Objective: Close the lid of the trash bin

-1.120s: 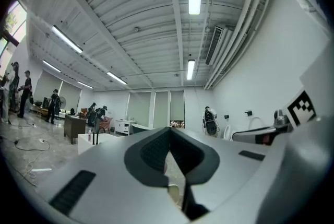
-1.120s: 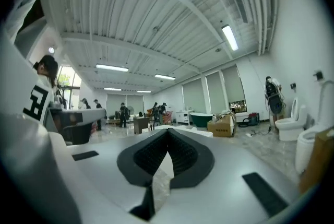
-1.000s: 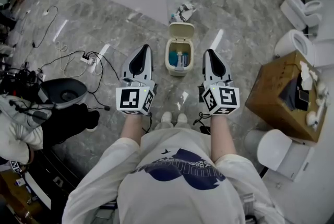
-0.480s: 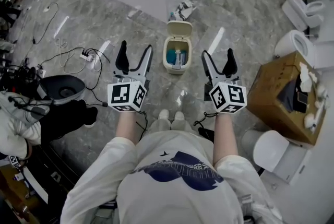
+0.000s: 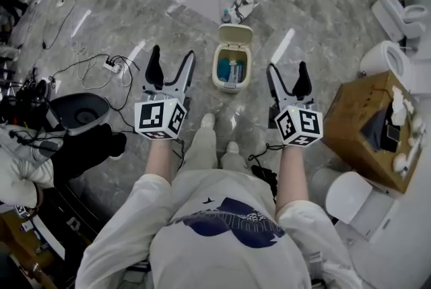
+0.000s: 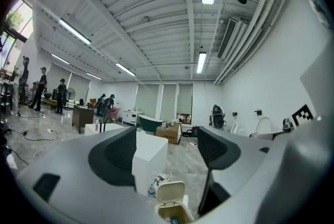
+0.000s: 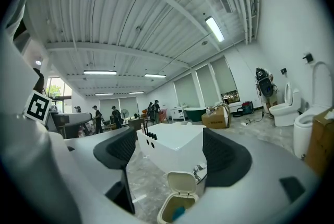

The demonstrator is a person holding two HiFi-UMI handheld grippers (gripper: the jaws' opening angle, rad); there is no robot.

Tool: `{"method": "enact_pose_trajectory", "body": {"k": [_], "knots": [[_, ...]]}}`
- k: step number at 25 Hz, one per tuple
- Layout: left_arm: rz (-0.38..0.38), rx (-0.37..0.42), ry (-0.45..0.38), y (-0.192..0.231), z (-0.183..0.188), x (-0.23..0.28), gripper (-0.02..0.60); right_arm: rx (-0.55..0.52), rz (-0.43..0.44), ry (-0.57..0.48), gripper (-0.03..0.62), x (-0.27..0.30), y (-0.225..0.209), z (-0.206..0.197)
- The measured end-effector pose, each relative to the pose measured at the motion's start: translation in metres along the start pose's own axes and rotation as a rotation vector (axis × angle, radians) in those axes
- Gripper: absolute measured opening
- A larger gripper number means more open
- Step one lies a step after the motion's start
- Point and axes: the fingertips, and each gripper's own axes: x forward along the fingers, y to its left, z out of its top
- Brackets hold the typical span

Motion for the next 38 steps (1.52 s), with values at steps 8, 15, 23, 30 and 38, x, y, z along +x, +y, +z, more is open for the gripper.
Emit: {"method": "enact_pose_trajectory", "body": {"k": [8, 15, 23, 30, 38], "knots": [[-0.080, -0.014, 0.024, 0.049, -0.015, 0.076, 0.362, 0.009, -0.111, 0.015, 0.405, 0.061, -0.002, -0.016], [-0.143, -0.054, 0.070, 0.071, -0.035, 0.127, 0.377, -0.027, -0.144, 0.045, 0.390, 0.112, -0.006, -0.021], [-0.141, -0.042, 0.128, 0.066, -0.063, 0.157, 0.380, -0.215, 0.041, 0.247, 0.368, 0.182, -0.032, -0.055], [-0.094, -0.008, 0.158, 0.056, -0.092, 0.185, 0.380, -0.402, 0.403, 0.580, 0.364, 0.260, -0.046, -0.163], [-0.045, -0.009, 0.123, 0.040, -0.118, 0.203, 0.380, -0.605, 0.648, 0.820, 0.341, 0.303, -0.059, -0.287]]}}
